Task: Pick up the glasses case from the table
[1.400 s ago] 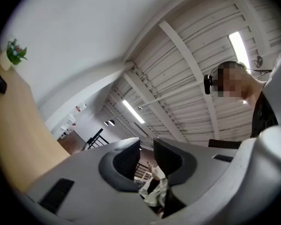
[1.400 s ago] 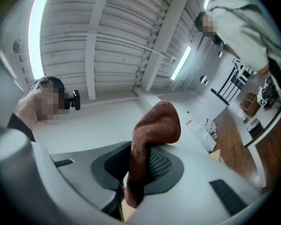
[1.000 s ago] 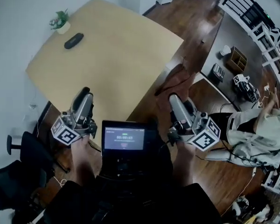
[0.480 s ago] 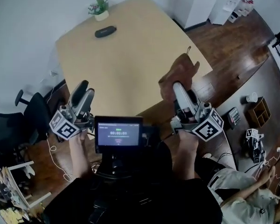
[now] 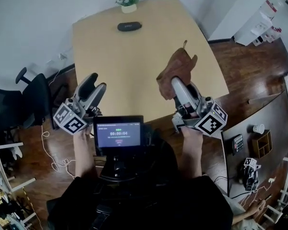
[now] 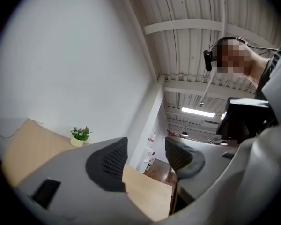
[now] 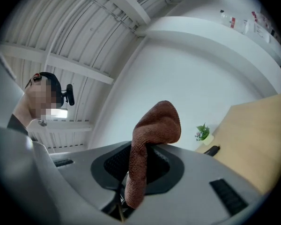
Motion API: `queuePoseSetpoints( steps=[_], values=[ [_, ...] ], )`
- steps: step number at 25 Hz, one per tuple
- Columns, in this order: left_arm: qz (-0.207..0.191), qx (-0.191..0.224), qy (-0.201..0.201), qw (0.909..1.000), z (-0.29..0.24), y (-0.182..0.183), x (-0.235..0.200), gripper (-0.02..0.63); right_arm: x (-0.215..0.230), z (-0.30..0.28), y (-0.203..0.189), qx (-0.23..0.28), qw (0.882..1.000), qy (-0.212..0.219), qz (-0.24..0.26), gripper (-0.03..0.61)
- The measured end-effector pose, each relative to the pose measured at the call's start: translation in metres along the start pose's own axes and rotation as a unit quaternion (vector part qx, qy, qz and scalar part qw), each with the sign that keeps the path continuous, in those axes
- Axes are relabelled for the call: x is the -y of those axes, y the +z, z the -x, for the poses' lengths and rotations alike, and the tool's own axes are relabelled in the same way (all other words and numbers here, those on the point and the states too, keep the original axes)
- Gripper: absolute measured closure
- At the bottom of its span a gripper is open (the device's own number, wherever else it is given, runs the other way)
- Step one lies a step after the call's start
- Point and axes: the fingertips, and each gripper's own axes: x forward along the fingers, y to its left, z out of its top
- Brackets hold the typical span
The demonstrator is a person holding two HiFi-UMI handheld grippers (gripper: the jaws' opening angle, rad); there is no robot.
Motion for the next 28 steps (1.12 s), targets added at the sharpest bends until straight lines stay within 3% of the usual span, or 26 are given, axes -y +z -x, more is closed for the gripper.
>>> queuePoseSetpoints(
  steps=[5, 9, 16, 23, 28],
  values=[
    [-0.008, 0.002, -0.012, 0.9999, -0.018, -0.005, -0.003, 0.379, -0.003, -0.012, -0.005, -0.023, 1.000, 0.008, 0.011, 0.514],
    [0.008, -0.012, -0.017, 0.9998, -0.039, -0.005, -0.051, 0.379, 0.024, -0.058, -0.023, -0.045, 0.999, -0.003, -0.002, 0.514],
    [0.001, -0.040, 0.002, 0.9992, -0.053, -0.017, -0.069, 0.376, 0.035, -0.076, -0.032, -0.068, 0.997, 0.015, -0.021, 0.512],
    [-0.037, -0.119, 0.046, 0.9912, -0.130, -0.066, -0.105, 0.347, 0.127, -0.080, -0.008, -0.061, 0.996, 0.020, -0.064, 0.512],
    [-0.065, -0.160, 0.050, 0.9836, -0.167, -0.086, -0.128, 0.326, 0.175, -0.088, -0.003, -0.051, 0.994, 0.016, -0.094, 0.512]
  ],
)
